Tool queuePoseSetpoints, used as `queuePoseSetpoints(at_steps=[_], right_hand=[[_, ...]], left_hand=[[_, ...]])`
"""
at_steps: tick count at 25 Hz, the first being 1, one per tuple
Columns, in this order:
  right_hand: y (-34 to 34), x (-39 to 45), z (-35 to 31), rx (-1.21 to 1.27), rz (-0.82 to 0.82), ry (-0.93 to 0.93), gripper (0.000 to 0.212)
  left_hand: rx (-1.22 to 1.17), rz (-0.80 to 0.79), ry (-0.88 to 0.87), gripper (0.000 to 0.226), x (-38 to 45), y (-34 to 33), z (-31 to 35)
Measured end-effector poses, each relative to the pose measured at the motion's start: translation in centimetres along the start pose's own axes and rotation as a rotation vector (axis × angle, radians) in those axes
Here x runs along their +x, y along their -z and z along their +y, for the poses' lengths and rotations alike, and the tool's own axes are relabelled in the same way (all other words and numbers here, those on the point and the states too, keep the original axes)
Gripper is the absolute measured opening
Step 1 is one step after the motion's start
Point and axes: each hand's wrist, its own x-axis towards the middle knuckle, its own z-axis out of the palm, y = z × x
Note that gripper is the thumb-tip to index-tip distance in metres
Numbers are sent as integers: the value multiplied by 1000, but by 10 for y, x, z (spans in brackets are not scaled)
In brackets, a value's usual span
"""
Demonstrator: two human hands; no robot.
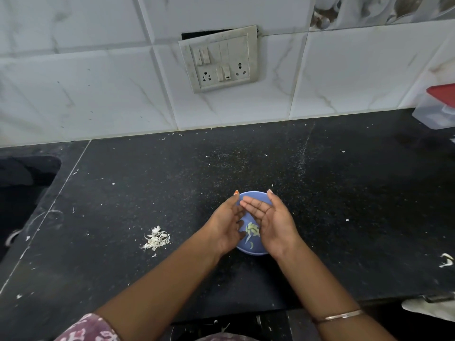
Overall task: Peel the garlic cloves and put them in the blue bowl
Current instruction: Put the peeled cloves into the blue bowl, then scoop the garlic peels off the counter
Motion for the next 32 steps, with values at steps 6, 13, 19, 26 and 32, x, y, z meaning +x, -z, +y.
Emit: queuePoseSetpoints(at_steps=[6,13,19,26,32], right_hand=[[-24,-16,3,-25,-26,100,41],[-78,-28,20,-71,-93,232,29],[-128,-16,55,-241,-165,206,23],[-146,25,105,-625,-113,194,24],[-138,58,137,-1544,-150,575,50]], left_hand=[[-30,-49,-47,28,-15,15,11],[-64,-35,-217,14,-34,72,28],[-71,26,-342,23,-49,145,39],[-2,250,-396,15,-44,211,35],[153,502,-415,14,-26,240,18]])
